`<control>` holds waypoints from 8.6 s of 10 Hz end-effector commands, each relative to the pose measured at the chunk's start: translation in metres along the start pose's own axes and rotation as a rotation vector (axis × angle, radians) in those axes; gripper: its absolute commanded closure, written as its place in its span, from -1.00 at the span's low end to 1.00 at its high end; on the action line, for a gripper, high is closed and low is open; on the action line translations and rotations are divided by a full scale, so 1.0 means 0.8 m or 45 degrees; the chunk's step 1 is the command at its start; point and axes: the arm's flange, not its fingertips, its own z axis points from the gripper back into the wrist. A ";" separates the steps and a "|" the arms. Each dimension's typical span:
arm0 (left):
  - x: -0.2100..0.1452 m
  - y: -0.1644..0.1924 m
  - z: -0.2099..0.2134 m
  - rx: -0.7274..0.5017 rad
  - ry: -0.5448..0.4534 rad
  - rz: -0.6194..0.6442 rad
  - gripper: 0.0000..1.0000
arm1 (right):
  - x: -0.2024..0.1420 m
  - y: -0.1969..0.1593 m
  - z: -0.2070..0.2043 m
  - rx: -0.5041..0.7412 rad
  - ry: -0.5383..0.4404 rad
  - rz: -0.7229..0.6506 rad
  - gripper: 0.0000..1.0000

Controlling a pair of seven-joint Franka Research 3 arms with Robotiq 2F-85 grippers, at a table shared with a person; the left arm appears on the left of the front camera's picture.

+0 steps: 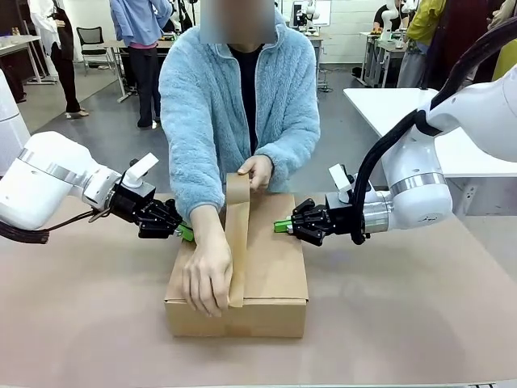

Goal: Wrap the clocks to prevent damage.
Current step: After the human seals the box with tape, release both hands from the side flaps of the Package Box.

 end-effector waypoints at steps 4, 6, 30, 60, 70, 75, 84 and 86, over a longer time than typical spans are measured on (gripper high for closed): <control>-0.001 0.001 -0.001 0.001 0.004 0.001 0.99 | -0.003 0.000 0.000 -0.011 0.012 -0.006 0.98; -0.001 0.001 -0.001 0.001 0.004 0.001 0.99 | -0.003 0.000 0.000 -0.011 0.012 -0.006 0.98; -0.001 0.001 -0.001 0.001 0.004 0.001 0.99 | -0.003 0.000 0.000 -0.011 0.012 -0.006 0.98; -0.001 0.001 -0.001 0.001 0.004 0.001 0.99 | -0.003 0.000 0.000 -0.011 0.012 -0.006 0.98; 0.000 0.000 0.000 0.000 0.000 0.001 0.99 | 0.000 0.000 0.000 -0.001 0.000 0.000 0.98; 0.156 -0.065 0.136 0.028 0.327 -0.117 0.99 | 0.201 0.063 0.084 -0.102 0.266 0.072 0.98; 0.203 -0.090 0.184 0.110 0.496 -0.056 0.99 | 0.261 0.082 0.116 -0.274 0.432 0.070 0.98; 0.203 -0.090 0.184 0.110 0.496 -0.056 0.99 | 0.261 0.082 0.116 -0.274 0.432 0.070 0.98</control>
